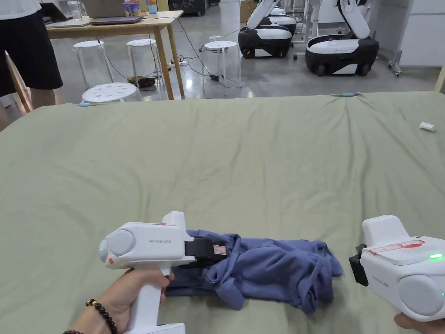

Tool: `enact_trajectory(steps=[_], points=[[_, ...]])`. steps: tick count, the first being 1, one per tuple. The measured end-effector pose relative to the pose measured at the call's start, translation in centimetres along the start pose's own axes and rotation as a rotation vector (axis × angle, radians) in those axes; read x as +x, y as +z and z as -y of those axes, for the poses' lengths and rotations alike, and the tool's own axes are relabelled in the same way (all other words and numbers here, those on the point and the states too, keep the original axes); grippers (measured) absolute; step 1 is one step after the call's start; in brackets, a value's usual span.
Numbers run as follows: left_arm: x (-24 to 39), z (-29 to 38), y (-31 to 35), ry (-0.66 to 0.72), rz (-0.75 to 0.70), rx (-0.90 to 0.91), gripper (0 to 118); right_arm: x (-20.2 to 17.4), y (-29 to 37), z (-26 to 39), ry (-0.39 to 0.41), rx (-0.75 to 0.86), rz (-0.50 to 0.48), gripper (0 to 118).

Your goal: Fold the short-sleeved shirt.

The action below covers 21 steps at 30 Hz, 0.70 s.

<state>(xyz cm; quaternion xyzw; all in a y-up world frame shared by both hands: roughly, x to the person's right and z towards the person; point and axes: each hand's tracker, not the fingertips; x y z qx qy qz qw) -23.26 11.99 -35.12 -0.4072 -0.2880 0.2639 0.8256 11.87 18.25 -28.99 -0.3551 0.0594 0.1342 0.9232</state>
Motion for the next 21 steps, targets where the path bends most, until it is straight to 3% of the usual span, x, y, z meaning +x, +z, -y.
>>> enact_trajectory(steps=[8,15,21], points=[[0.3,-0.8,-0.6,0.025,-0.006,-0.014,0,1.5,0.3,0.6,-0.020,-0.011,0.034,0],[0.4,-2.3,6.1,-0.009,0.088,0.135,0,0.9,0.1,-0.2,-0.024,0.006,0.022,0],[-4.4,-2.1,11.3,0.017,0.015,0.184,0,-0.3,-0.9,-1.7,-0.023,0.035,0.006,0]])
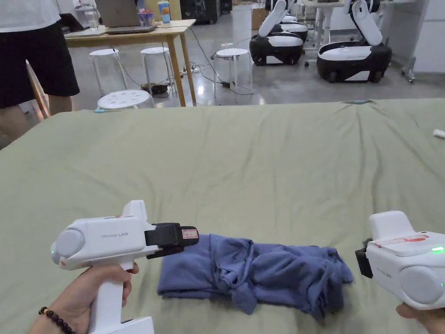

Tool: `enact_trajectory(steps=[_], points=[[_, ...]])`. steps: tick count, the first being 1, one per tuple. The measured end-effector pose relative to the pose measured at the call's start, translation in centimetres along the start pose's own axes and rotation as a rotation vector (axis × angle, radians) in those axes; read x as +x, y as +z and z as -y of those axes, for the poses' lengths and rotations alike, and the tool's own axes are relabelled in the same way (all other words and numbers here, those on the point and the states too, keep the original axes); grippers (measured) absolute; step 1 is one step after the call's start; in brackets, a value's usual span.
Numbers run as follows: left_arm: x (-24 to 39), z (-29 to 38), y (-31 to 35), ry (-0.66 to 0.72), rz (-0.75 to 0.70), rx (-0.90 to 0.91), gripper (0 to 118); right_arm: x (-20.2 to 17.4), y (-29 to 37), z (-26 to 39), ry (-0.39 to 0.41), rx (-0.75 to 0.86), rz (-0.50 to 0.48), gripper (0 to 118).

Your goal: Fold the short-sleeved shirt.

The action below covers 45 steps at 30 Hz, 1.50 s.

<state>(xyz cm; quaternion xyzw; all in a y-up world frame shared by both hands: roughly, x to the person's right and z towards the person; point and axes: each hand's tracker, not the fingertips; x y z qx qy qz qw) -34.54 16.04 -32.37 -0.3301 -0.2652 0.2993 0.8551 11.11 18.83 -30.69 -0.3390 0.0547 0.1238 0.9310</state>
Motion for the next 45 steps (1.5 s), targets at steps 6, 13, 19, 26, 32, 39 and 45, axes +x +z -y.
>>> enact_trajectory(steps=[6,13,19,26,32,39,45], points=[[-2.6,1.4,2.2,0.039,-0.069,0.005,0,-1.2,-2.0,-0.9,0.003,-0.008,0.001,0],[-2.7,1.3,2.3,0.022,-0.101,0.029,5,-1.5,-1.4,-0.9,0.008,-0.006,-0.017,0],[-5.4,0.9,1.1,0.090,-0.131,0.008,109,-1.4,-0.6,-0.8,0.015,-0.002,-0.020,0],[-3.2,2.9,-2.3,0.097,-0.095,-0.033,91,-1.2,-0.7,-0.5,0.015,-0.010,-0.021,0],[0.0,3.5,-4.5,0.065,-0.064,-0.106,62,-0.7,-0.7,-0.1,0.011,-0.018,-0.015,0],[-2.2,2.0,-3.9,0.039,-0.077,-0.113,20,-0.6,-0.5,0.1,0.016,-0.029,-0.004,0],[-3.2,1.0,-0.2,0.032,-0.070,-0.072,18,-0.7,-0.1,-0.1,0.030,-0.024,0.003,0]])
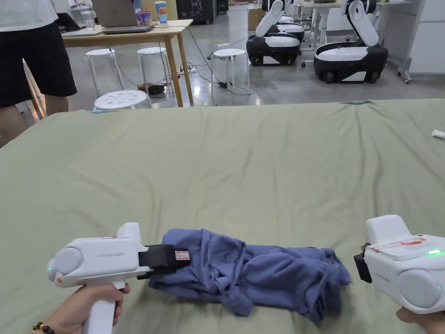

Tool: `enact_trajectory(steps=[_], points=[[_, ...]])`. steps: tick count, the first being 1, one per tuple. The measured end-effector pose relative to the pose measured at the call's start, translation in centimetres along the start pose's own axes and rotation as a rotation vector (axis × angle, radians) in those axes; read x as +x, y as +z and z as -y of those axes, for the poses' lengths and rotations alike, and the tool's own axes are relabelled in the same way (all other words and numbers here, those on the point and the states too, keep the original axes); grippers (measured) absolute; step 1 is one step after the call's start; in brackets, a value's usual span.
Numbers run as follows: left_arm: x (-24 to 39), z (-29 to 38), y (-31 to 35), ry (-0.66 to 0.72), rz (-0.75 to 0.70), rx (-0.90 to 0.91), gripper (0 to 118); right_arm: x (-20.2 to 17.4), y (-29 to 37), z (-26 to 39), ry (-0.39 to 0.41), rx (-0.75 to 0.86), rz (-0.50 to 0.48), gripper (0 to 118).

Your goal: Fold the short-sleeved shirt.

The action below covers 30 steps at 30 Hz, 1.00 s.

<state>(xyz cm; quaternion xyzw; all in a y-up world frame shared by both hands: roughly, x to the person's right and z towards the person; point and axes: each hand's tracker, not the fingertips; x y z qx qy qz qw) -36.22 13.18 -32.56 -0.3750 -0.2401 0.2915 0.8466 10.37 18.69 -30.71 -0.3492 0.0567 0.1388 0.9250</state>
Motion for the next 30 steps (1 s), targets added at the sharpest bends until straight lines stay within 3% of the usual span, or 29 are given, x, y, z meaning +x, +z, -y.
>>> enact_trajectory(steps=[6,11,23,30], points=[[-6.2,-1.2,6.3,0.060,-0.156,0.079,18,-0.6,0.0,-0.5,0.000,0.013,-0.006,0],[-7.9,-0.9,7.6,0.073,-0.173,0.081,18,-1.1,-0.3,-0.5,0.011,0.016,-0.025,0],[0.9,-0.9,6.2,0.008,-0.046,0.122,18,-0.4,-0.2,0.2,0.007,0.005,-0.023,0],[7.7,-0.7,-0.5,-0.100,-0.007,0.029,19,0.5,0.1,1.0,-0.018,0.006,-0.025,0]])
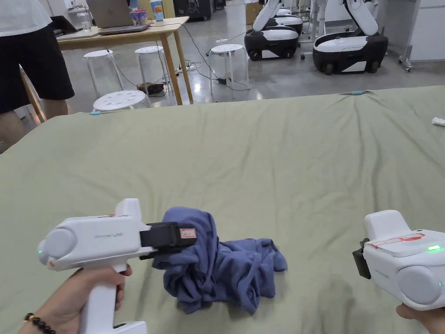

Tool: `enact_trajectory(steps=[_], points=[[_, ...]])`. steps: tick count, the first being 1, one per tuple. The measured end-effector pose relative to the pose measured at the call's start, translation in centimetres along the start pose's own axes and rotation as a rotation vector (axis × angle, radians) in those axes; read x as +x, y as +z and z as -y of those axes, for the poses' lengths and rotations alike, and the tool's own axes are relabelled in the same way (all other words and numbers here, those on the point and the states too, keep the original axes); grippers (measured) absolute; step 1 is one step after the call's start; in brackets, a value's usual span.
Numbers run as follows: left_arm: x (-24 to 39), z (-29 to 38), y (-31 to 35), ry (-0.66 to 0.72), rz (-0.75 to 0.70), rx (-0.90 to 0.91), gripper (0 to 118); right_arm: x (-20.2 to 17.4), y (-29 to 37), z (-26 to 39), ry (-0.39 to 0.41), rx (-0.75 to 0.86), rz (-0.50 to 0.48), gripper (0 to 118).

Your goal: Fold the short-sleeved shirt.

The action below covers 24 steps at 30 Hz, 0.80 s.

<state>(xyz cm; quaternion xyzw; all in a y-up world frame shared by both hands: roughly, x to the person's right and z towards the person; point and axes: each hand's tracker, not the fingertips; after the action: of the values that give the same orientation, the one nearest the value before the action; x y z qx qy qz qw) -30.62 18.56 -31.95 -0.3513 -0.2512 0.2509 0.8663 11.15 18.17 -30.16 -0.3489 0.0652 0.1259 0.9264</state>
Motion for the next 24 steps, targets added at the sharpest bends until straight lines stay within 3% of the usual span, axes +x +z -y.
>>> enact_trajectory(steps=[6,7,10,11,14,17,18,21,24], points=[[3.6,1.3,-6.9,0.022,-0.027,-0.089,22,1.3,0.2,0.8,-0.020,-0.004,0.016,0],[4.1,1.6,-7.6,0.021,-0.012,-0.100,28,1.5,0.3,0.9,-0.025,-0.006,0.020,0],[3.9,2.2,-9.2,0.037,0.070,-0.091,74,2.1,0.4,1.3,-0.037,-0.011,0.033,0],[3.8,2.2,-9.5,0.034,0.083,-0.081,80,2.5,0.1,1.3,-0.041,-0.014,0.036,0],[3.7,1.7,-9.9,0.020,0.045,-0.081,81,3.1,0.0,1.7,-0.053,-0.018,0.045,0],[3.5,0.7,-8.7,0.041,0.056,-0.097,79,3.2,0.0,1.9,-0.056,-0.022,0.048,0],[3.4,0.4,-7.7,0.046,0.057,-0.089,73,3.2,0.0,1.9,-0.056,-0.022,0.047,0],[2.8,-0.1,-4.4,0.016,0.105,-0.003,28,3.1,0.2,1.9,-0.054,-0.020,0.042,0],[2.1,0.0,-1.7,0.008,0.092,0.041,19,2.8,0.7,2.0,-0.056,-0.012,0.032,0]])
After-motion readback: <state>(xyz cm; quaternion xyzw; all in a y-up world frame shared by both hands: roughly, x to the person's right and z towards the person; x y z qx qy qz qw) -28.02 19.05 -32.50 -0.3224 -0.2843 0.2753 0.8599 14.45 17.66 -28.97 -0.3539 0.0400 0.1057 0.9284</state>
